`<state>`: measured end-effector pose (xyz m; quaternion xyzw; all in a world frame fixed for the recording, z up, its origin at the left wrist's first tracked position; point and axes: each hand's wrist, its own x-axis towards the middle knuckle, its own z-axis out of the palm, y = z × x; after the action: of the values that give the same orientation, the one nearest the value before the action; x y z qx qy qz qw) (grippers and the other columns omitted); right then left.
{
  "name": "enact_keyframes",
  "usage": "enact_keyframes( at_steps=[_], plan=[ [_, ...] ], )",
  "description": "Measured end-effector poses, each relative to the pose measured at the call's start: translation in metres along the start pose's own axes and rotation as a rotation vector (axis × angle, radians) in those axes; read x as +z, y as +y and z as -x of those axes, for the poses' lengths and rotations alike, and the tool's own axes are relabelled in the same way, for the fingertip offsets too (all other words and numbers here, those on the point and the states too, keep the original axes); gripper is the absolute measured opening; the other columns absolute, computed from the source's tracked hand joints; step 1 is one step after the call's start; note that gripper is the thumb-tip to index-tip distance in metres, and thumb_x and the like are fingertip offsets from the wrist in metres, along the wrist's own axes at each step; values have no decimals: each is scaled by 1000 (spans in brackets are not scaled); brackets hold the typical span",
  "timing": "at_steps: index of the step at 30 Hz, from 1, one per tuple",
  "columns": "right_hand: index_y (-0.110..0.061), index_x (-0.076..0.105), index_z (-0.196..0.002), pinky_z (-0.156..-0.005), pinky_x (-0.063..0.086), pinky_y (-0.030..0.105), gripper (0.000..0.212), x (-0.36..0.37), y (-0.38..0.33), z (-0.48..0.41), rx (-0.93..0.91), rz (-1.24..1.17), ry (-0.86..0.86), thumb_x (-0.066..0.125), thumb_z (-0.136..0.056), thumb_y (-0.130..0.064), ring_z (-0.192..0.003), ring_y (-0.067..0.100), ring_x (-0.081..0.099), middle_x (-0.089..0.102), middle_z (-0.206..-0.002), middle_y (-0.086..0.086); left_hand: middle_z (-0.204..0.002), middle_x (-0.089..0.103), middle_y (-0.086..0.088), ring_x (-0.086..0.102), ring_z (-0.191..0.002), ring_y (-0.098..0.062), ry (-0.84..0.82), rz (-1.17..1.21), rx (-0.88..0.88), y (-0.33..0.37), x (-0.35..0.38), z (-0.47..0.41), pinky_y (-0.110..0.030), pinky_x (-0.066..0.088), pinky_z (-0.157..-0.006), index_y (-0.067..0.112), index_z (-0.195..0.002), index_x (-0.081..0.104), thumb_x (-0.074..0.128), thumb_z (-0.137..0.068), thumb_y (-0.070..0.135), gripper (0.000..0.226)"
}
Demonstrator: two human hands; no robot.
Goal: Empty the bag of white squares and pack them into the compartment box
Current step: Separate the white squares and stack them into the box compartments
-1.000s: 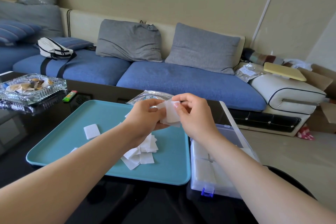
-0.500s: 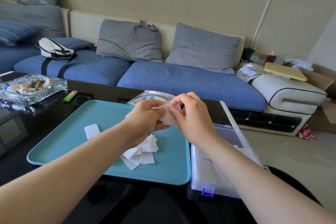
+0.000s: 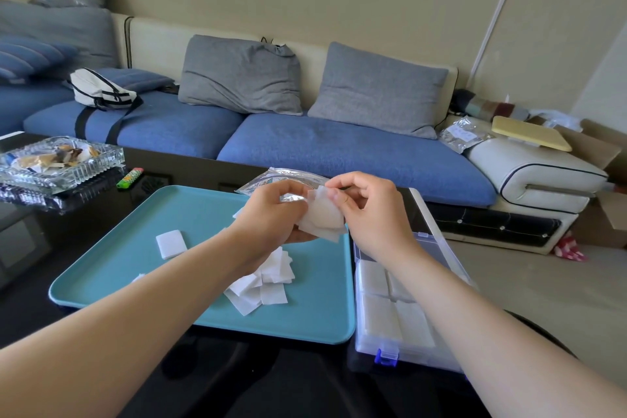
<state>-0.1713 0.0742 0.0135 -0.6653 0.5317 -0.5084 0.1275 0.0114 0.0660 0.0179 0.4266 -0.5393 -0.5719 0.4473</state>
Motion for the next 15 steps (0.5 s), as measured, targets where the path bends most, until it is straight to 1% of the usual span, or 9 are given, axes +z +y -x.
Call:
enact_keyframes(
  at_steps=[2,4,6,8,10,11,15],
  plan=[
    [-27,80,-96,-76,60,44,7,-1,-1,0,0,-8,22,76,-96,-21,-74,18,72,77,-79,-6,-108,71,-27,76,-91,-30,-12,34,-14,1,0,1,-38,64,-74,0,-109,70,55,-105,8,18],
    [-26,80,-99,-75,61,40,7,-1,-1,0,-1,-8,25,77,-96,-21,-72,16,72,76,-77,-7,-112,70,-30,76,-91,-31,7,28,-7,1,0,0,-38,64,-73,-3,-108,71,61,-104,16,22],
    [-25,80,-105,-76,60,35,11,-1,-1,1,0,13,29,79,-95,-22,-70,12,71,76,-75,-9,-110,70,-29,77,-92,-32,44,1,0,1,-1,0,-39,65,-72,-2,-104,72,66,-103,17,20],
    [-23,80,-108,-76,59,29,13,-2,-2,0,-5,42,34,78,-95,-20,-74,7,71,76,-78,-11,-109,71,-26,77,-93,-34,79,-30,5,0,-3,-1,-39,65,-72,0,-101,74,66,-102,17,18],
    [-20,81,-106,-74,55,20,10,-5,-2,-2,-23,50,21,75,-97,-18,-78,3,70,77,-84,-12,-107,72,-23,77,-94,-34,100,-77,16,0,-6,-3,-40,66,-72,3,-99,75,66,-102,18,17],
    [-20,81,-104,-74,53,18,10,-7,-2,-2,-24,41,2,74,-98,-17,-79,4,70,77,-85,-11,-105,73,-22,77,-93,-33,101,-101,25,0,-7,-3,-40,66,-73,4,-98,76,66,-102,19,18],
    [-24,80,-101,-75,57,28,10,-5,-2,0,8,-11,-82,72,-100,-18,-79,11,70,77,-85,-6,-97,76,-18,77,-88,-31,72,-183,48,0,-6,-1,-38,66,-71,6,-96,76,67,-102,21,19]
  ],
)
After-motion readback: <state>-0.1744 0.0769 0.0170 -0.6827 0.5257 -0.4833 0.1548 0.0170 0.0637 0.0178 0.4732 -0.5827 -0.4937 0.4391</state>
